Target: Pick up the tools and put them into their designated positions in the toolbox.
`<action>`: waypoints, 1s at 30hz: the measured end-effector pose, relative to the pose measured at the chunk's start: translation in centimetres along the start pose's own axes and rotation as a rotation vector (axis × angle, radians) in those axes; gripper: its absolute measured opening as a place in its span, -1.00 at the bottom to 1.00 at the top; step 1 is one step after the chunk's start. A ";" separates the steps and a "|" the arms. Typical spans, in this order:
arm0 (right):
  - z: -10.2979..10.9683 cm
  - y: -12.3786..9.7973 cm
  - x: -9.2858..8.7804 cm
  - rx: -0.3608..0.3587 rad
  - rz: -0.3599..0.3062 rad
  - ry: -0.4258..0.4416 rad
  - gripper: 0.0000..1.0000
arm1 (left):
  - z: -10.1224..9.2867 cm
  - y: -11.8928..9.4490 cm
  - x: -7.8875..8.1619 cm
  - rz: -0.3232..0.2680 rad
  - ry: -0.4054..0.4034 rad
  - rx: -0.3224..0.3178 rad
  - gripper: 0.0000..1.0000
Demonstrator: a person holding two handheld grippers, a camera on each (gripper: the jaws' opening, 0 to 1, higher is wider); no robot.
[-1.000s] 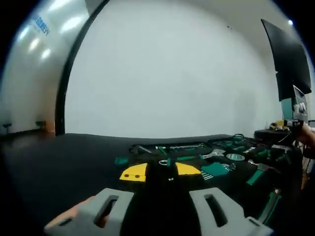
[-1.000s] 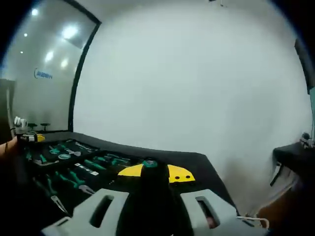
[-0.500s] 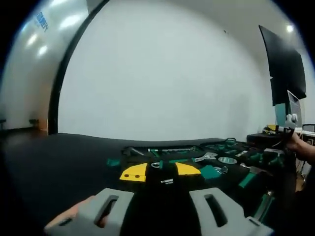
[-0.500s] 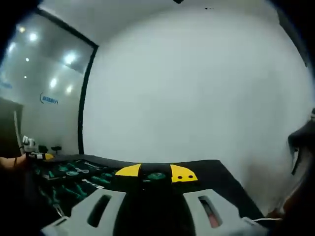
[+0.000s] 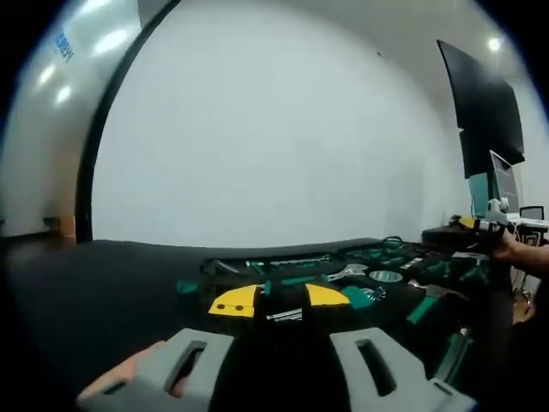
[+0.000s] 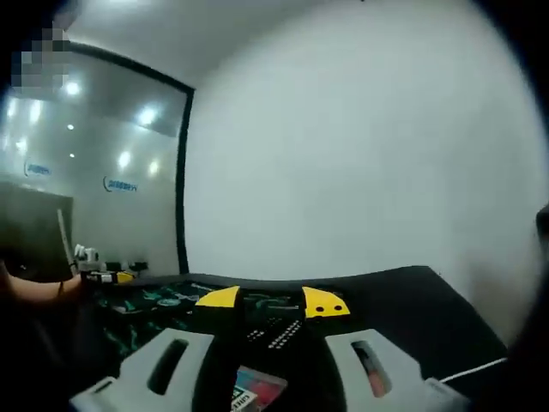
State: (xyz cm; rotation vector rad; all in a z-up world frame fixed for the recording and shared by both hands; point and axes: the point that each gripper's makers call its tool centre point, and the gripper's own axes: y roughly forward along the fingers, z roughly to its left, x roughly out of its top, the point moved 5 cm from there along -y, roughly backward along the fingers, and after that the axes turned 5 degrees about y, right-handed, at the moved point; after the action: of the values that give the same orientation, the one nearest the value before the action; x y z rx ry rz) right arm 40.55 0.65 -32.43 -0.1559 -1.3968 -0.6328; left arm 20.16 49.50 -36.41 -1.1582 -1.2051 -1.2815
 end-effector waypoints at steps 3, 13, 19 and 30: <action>0.9 0.1 -0.2 0.022 0.012 -0.038 -0.46 | -0.2 -0.2 0.3 -0.013 -0.004 -0.029 -0.69; 1.6 -0.1 -0.4 0.021 0.008 -0.017 -0.39 | 2.3 -4.9 3.1 -0.233 -0.096 -0.171 -0.48; 2.0 0.2 -0.8 0.038 0.018 -0.005 -0.34 | 0.1 -5.4 3.5 -0.276 -0.092 -0.228 -0.25; 2.4 0.2 -0.2 0.048 -0.028 0.044 0.16 | -2.3 -4.6 3.3 -0.277 0.055 -0.177 0.42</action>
State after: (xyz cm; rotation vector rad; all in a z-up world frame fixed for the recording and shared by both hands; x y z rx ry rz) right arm 38.54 1.96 -32.08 -0.0834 -1.3728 -0.6218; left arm 15.40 47.13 -33.47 -1.0986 -1.2625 -1.6454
